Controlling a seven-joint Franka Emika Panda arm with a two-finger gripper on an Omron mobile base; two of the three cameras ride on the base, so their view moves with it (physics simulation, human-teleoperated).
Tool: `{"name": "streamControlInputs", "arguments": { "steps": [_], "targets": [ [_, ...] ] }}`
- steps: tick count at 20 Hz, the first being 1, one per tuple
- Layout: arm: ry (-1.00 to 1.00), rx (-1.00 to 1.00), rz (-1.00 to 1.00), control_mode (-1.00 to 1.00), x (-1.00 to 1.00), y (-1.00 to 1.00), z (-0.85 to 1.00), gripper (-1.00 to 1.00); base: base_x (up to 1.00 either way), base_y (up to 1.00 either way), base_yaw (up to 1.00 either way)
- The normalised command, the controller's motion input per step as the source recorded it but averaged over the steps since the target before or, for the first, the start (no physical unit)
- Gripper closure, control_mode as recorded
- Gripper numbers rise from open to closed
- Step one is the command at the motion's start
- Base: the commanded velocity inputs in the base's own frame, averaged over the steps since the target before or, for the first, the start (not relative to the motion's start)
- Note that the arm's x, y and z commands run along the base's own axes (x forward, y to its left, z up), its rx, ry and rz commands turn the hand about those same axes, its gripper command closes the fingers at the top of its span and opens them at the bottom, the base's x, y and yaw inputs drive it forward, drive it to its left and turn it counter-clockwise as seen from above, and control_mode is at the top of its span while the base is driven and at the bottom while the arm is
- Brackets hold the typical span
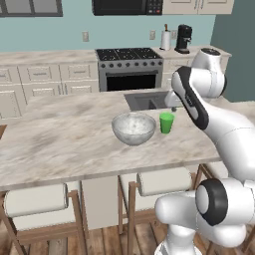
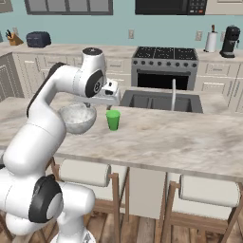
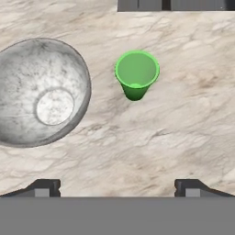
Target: Place the cup inside the bowl on the dining table and move the bowl to any counter.
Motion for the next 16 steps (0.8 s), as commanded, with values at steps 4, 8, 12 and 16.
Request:
{"name": "streamControlInputs", "arguments": {
  "steps": [4, 8, 12, 16],
  "targets": [
    [0.0, 0.0, 0.0, -1.0, 0.2, -0.2, 0.0, -1.0, 0.0, 0.0, 0.0],
    [0.0, 0.0, 0.0, -1.0, 0.19, -0.17, 0.0, -1.0, 0.0, 0.0, 0.0],
    [0.0, 0.0, 0.0, -1.0, 0.19, -0.11, 0.0, -1.0, 0.0, 0.0, 0.0],
    [0.0, 0.0, 0.0, -1.0, 0.25, -0.03, 0.0, -1.0, 0.0, 0.0, 0.0]
  ]
}}
